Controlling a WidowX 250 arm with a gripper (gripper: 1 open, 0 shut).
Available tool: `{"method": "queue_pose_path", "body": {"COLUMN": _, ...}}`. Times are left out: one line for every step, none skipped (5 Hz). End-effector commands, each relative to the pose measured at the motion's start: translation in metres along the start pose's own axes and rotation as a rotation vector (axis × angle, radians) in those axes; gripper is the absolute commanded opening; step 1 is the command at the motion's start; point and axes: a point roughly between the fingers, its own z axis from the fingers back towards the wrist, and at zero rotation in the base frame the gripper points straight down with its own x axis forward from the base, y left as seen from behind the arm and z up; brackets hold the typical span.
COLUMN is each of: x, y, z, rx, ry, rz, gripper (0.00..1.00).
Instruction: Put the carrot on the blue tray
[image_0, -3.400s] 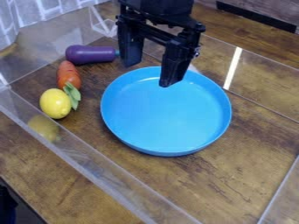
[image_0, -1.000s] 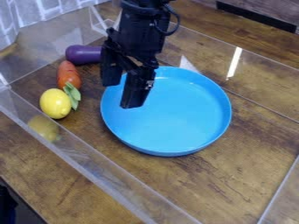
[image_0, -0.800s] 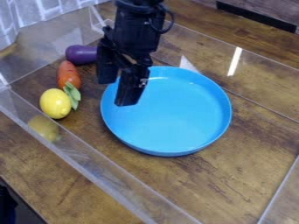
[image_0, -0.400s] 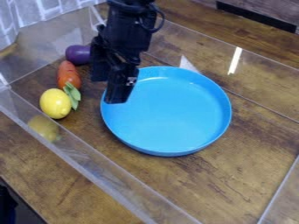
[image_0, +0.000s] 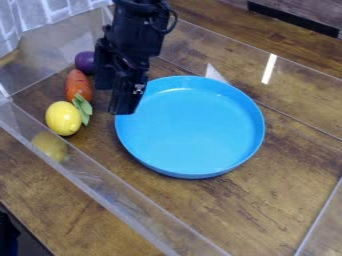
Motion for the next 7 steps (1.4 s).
{"method": "queue_pose_path", "body": {"x": -0.007, "y": 0.011, "z": 0.014, "rx": 0.029, "ry": -0.039, "rz": 0.012, "gripper": 1.0}}
{"method": "queue_pose_path", "body": {"x": -0.01, "y": 0.014, "z": 0.014, "rx": 0.033, "ry": -0.039, "rz": 0.012, "gripper": 1.0}}
{"method": "queue_pose_path", "body": {"x": -0.014, "y": 0.019, "z": 0.015, "rx": 0.039, "ry": -0.045, "rz": 0.013, "gripper": 1.0}}
{"method": "queue_pose_path", "body": {"x": -0.011, "y": 0.023, "z": 0.011, "rx": 0.044, "ry": -0.044, "rz": 0.019, "gripper": 1.0}}
{"method": "queue_pose_path", "body": {"x": -0.008, "y": 0.026, "z": 0.007, "rx": 0.047, "ry": -0.041, "rz": 0.025, "gripper": 1.0}}
{"method": "queue_pose_path", "body": {"x": -0.005, "y": 0.03, "z": 0.003, "rx": 0.051, "ry": -0.039, "rz": 0.031, "gripper": 1.0}}
{"method": "queue_pose_path", "body": {"x": -0.001, "y": 0.035, "z": -0.001, "rx": 0.056, "ry": -0.039, "rz": 0.037, "gripper": 1.0}}
